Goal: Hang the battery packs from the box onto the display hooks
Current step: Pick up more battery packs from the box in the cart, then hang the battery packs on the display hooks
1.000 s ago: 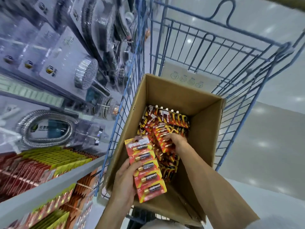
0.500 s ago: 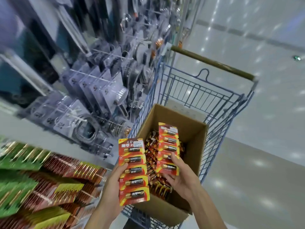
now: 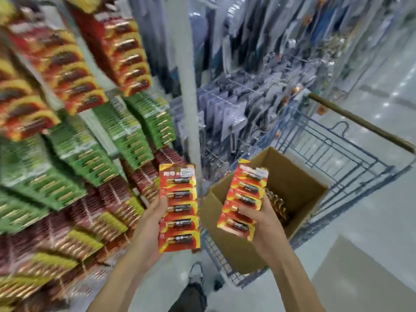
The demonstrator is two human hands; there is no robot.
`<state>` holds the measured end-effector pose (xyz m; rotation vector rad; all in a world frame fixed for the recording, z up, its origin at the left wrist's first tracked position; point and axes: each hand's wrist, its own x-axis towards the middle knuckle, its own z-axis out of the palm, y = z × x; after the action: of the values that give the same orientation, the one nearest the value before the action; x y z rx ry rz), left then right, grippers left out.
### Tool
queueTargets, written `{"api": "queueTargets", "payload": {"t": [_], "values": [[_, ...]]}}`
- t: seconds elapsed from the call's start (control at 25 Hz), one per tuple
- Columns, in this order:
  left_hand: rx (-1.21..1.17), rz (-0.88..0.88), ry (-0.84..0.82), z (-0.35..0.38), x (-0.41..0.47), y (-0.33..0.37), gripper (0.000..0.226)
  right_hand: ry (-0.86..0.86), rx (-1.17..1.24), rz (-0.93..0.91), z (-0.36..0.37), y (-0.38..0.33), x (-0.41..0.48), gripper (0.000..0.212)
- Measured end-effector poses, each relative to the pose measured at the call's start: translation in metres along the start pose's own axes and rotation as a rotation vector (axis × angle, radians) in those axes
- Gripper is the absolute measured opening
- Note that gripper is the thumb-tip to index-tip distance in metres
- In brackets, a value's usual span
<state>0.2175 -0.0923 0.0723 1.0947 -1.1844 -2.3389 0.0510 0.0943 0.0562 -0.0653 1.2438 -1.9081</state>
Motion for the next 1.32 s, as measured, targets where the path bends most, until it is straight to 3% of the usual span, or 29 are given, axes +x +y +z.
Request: {"api": "queueTargets", "payload": {"t": [0.28, 0.44, 0.6, 0.8, 1.0, 1.12, 1.24, 1.32], "values": [[-0.088, 0.241, 0.231, -0.072, -0.083, 0.020, 0.050, -0.197, 0.006, 0.118, 0.093, 0.025, -0.011, 0.038], [-0.193, 0.327, 0.369, -0.121, -0.125, 0.045, 0.075, -0.345, 0.039, 0.284, 0.159, 0.053, -0.006, 0.047], [-0.187, 0.472, 0.462, -0.176, -0.162, 0.076, 0.042, -0.468, -0.100, 0.195, 0.236, 0.076, -0.020, 0.044], [-0.195, 0.531, 0.569, -0.238, -0.204, 0.119, 0.035, -0.450, -0.220, 0.162, 0.329, 0.099, -0.050, 0.034], [-0.209, 0.543, 0.549, -0.295, -0.239, 0.153, 0.037, -0.435, -0.287, 0.170, 0.409, 0.126, -0.074, 0.033], [-0.226, 0.534, 0.543, -0.330, -0.249, 0.164, 0.038, -0.380, -0.275, 0.123, 0.447, 0.141, -0.090, 0.047], [-0.239, 0.526, 0.525, -0.349, -0.251, 0.179, 0.046, -0.406, -0.271, 0.059, 0.471, 0.146, -0.103, 0.081], [-0.249, 0.521, 0.511, -0.352, -0.251, 0.189, 0.042, -0.433, -0.272, 0.003, 0.486, 0.137, -0.108, 0.063]]}}
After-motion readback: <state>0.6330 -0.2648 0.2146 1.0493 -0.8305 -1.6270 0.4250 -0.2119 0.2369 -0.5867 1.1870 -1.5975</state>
